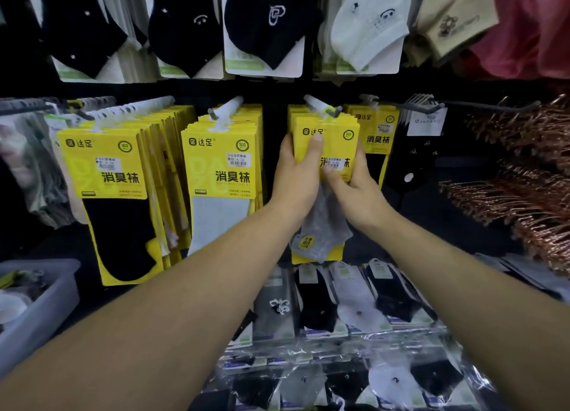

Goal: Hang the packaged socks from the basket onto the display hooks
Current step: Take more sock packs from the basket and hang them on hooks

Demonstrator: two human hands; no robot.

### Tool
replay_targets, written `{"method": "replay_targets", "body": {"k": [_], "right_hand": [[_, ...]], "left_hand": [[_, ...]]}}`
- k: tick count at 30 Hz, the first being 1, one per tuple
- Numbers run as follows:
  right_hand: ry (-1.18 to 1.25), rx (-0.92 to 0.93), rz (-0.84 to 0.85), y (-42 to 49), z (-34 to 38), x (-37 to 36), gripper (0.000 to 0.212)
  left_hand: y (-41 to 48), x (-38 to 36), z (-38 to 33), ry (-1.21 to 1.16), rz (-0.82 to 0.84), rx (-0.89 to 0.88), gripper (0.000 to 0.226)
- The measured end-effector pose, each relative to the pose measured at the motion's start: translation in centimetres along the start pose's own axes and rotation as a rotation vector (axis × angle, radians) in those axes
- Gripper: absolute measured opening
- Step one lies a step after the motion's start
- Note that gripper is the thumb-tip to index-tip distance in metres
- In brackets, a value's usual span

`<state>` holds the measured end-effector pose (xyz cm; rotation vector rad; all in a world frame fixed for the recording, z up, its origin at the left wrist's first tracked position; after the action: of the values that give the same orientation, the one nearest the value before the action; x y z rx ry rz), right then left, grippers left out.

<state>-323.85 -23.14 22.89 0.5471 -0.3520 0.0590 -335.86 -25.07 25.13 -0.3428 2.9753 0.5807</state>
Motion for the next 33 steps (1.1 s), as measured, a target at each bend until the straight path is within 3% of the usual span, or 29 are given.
{"method": "replay_targets", "body": {"k": [4,12,16,18,22,24,25,27,32,33], "right_hand": [[0.016,-0.033,0.032,2.1,-1.3,-0.6,0.063],[0.024,-0.054,0.044,2.5,-1.9,-0.8,0.057],[0.011,-0.106,0.014,-0.6,-1.7,0.5,0.065],[0.005,-0.185,-0.001,-3.1,-2.0,1.5,0.069],[-0.203,-0.16,-0.014,-11.0,-4.0,3.5,0.024],[-0.292,-0.223,0.077,-15.3,-5.7,3.9,0.017],[-0.326,-0.276,0.149,-17.4,-6.6,3.9,0.018],[-0.384,-0.384,0.322,-21.7,-8.3,3.2,0.017],[-0.686,-0.461,0.815,-31.5,-12.6,0.9,0.005],[-0.732,-0.466,0.843,-32.9,-13.4,0.6,0.013]], "left_hand": [[2.1,-0.5,0.8,0.018,-0.058,-0.014,0.032],[2.4,-0.3,2.2,0.083,-0.097,0.002,0.052],[-0.3,0.3,1.8,0.115,-0.082,0.112,0.08],[-3.7,1.6,1.9,0.121,-0.08,0.17,0.082],[-14.6,4.5,4.5,0.183,0.053,0.271,0.063],[-19.1,5.8,6.7,0.223,0.083,0.319,0.024],[-20.8,6.4,7.8,0.269,0.08,0.331,0.018],[-23.5,7.3,10.4,0.389,0.112,0.394,0.022],[-29.8,8.7,16.5,0.674,0.401,0.586,0.008],[-30.9,8.9,17.5,0.709,0.462,0.608,0.011]]}}
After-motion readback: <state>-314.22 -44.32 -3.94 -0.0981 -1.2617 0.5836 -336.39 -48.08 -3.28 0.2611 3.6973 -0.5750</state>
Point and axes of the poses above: each hand's wrist, its own y-axis towards the middle knuckle, its own x-axis out of the back of the hand, z = x × y, the point moved 1 cm from there along y, towards the middle knuckle, and after that the axes turned 2 degrees about -x, right-handed, at the moved point
